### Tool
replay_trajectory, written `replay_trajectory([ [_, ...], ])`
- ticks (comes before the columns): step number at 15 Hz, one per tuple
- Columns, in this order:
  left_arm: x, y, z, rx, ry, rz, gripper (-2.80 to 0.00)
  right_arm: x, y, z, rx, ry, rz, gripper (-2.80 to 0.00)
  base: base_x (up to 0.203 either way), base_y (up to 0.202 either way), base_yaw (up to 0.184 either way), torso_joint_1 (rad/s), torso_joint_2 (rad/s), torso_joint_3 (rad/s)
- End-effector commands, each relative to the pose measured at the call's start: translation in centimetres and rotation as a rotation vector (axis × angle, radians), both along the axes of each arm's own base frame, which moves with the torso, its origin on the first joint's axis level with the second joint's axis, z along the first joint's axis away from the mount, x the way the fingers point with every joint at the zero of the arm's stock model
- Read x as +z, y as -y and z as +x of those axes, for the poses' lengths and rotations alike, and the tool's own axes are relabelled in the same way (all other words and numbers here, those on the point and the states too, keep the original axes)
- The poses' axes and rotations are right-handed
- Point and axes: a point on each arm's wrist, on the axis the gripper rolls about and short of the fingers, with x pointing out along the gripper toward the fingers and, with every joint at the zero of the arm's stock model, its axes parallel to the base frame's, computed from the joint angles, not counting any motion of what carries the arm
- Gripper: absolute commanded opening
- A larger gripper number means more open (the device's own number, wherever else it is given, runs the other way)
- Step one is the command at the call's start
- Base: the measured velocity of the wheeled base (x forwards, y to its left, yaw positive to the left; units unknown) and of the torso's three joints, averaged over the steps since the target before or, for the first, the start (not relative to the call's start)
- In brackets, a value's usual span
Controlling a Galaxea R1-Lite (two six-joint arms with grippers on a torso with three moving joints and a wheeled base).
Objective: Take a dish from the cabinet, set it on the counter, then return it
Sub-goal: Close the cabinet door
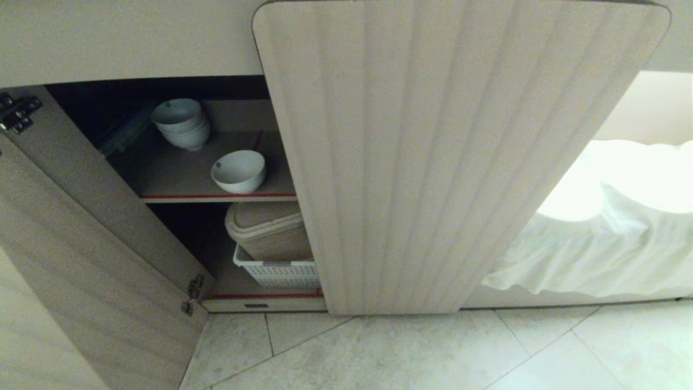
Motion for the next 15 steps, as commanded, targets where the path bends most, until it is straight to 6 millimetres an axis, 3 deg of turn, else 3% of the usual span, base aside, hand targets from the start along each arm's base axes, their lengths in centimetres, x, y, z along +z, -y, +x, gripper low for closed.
replay_trajectory([
  [1, 0.00, 0.00, 0.00, 0.001, 0.000, 0.000, -2.80, 0.00, 0.00, 0.00, 0.001, 0.000, 0.000, -2.80, -0.191, 0.000, -0.004, 0.002, 0.00, 0.007],
  [15, 0.00, 0.00, 0.00, 0.001, 0.000, 0.000, -2.80, 0.00, 0.00, 0.00, 0.000, 0.000, 0.000, -2.80, -0.193, 0.000, -0.001, 0.002, 0.00, 0.001],
])
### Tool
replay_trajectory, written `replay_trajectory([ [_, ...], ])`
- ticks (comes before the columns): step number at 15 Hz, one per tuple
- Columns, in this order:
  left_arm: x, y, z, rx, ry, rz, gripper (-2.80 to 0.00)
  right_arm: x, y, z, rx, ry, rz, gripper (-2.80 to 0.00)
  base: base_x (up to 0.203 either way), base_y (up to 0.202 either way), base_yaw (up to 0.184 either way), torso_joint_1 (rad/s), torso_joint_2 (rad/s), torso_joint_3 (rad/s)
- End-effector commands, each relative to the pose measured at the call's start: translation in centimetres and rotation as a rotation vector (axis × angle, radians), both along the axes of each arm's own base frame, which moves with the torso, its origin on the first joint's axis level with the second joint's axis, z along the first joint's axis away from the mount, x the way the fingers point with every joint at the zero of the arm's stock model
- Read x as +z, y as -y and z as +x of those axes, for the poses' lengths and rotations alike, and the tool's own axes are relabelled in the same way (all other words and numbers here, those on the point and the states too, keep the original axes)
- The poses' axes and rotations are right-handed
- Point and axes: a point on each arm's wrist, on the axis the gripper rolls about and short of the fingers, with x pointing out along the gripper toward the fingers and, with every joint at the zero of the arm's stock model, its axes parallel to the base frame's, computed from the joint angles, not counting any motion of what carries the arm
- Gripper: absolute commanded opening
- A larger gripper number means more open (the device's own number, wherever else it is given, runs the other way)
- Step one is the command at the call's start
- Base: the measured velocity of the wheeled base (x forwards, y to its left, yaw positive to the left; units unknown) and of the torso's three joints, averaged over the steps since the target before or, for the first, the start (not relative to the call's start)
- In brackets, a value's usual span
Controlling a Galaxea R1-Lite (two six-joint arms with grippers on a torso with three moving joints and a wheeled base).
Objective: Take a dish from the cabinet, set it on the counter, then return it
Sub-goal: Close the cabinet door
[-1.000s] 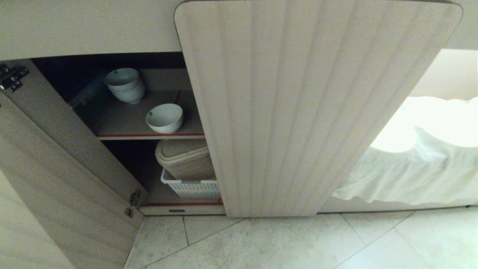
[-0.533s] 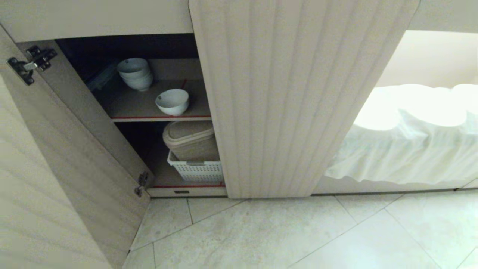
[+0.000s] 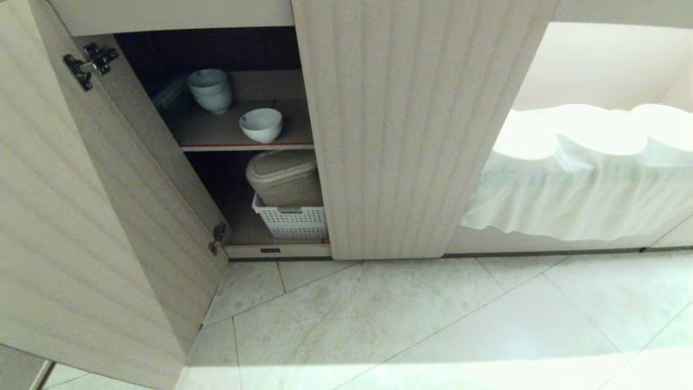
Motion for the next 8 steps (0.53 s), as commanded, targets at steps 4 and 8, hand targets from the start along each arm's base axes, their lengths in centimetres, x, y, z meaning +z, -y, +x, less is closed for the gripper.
replay_trajectory([
  [4, 0.01, 0.00, 0.00, 0.002, 0.001, 0.000, -2.80, 0.00, 0.00, 0.00, 0.000, 0.000, 0.000, -2.80, -0.065, 0.000, -0.001, 0.001, 0.00, -0.001],
  [8, 0.01, 0.00, 0.00, 0.002, 0.001, 0.002, -2.80, 0.00, 0.00, 0.00, 0.001, 0.000, 0.000, -2.80, 0.000, 0.000, 0.000, 0.000, 0.00, 0.000],
])
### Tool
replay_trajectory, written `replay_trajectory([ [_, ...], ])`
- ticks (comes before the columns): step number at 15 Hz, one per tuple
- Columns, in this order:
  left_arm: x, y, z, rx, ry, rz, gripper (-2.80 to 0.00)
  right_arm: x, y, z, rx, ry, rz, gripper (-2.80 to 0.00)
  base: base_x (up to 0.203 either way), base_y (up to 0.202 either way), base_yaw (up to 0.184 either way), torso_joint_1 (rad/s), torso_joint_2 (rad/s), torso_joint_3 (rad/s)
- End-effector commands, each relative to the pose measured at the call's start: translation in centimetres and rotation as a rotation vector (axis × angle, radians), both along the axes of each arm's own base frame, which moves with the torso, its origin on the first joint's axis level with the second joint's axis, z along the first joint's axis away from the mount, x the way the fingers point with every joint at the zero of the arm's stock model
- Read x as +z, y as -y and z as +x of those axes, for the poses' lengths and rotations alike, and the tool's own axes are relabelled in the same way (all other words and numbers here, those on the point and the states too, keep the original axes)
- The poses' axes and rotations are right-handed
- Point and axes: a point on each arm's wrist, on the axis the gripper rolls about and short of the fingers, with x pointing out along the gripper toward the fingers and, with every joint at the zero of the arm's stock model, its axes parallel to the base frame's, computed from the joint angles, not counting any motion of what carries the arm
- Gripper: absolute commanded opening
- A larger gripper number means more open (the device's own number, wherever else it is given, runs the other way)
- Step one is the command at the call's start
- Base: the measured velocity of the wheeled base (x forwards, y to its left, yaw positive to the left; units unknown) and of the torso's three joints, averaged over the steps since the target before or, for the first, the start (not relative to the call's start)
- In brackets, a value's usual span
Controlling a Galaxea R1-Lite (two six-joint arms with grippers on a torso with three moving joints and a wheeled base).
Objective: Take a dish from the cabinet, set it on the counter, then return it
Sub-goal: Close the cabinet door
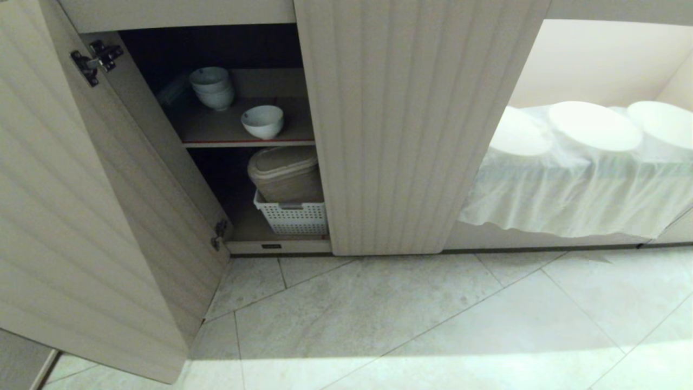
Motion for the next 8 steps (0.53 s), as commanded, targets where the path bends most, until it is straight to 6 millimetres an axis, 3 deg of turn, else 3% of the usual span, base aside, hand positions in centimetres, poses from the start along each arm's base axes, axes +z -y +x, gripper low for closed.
replay_trajectory([
  [1, 0.01, 0.00, 0.00, 0.001, 0.001, 0.000, -2.80, 0.00, 0.00, 0.00, 0.000, 0.000, 0.000, -2.80, 0.000, 0.000, 0.000, 0.000, 0.00, 0.000],
  [8, 0.01, 0.00, 0.00, -0.001, 0.001, 0.001, -2.80, 0.00, 0.00, 0.00, 0.000, 0.000, 0.000, -2.80, 0.000, 0.000, 0.000, 0.000, 0.00, 0.000],
])
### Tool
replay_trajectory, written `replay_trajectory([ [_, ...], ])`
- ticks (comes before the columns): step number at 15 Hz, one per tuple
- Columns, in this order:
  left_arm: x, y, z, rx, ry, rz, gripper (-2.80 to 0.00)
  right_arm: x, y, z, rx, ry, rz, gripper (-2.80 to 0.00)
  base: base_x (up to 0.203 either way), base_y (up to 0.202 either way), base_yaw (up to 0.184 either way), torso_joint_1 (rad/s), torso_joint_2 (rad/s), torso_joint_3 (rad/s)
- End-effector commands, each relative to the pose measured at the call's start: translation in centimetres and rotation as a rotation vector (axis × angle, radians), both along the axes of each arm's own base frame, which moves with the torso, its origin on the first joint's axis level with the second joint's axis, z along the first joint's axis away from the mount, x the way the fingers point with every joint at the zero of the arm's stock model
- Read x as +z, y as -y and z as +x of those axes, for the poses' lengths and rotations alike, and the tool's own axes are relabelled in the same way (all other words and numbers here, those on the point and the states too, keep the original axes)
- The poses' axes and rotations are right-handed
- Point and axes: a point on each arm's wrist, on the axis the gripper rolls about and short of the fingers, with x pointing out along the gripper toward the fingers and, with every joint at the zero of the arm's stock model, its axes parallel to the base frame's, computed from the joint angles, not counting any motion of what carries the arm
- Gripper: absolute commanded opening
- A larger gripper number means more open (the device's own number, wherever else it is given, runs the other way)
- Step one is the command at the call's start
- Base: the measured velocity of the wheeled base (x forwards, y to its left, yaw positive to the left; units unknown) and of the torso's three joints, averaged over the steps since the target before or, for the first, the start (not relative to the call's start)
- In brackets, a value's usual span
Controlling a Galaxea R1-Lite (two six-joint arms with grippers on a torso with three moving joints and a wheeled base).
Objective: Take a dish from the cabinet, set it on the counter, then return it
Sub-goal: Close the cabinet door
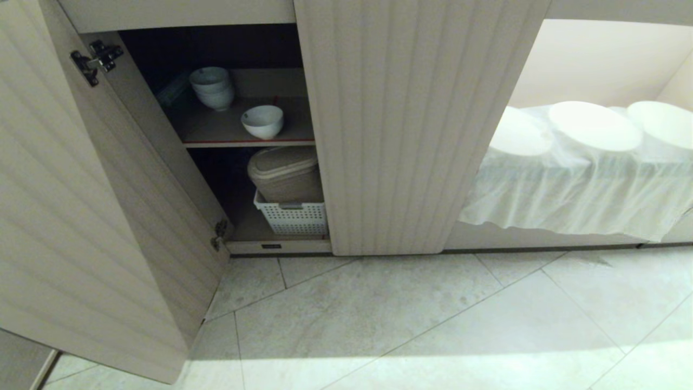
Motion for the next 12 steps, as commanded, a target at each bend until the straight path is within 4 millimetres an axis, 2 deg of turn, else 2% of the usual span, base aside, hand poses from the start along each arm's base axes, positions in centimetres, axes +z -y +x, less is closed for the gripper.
replay_trajectory([
  [1, 0.00, 0.00, 0.00, 0.000, 0.000, 0.000, -2.80, 0.00, 0.00, 0.00, 0.000, 0.000, 0.000, -2.80, 0.000, 0.000, 0.000, 0.000, 0.00, 0.000],
  [12, 0.00, 0.00, 0.00, 0.002, 0.000, -0.008, -2.80, 0.00, 0.00, 0.00, 0.001, 0.000, 0.000, -2.80, 0.000, 0.000, 0.000, 0.000, 0.00, 0.000],
])
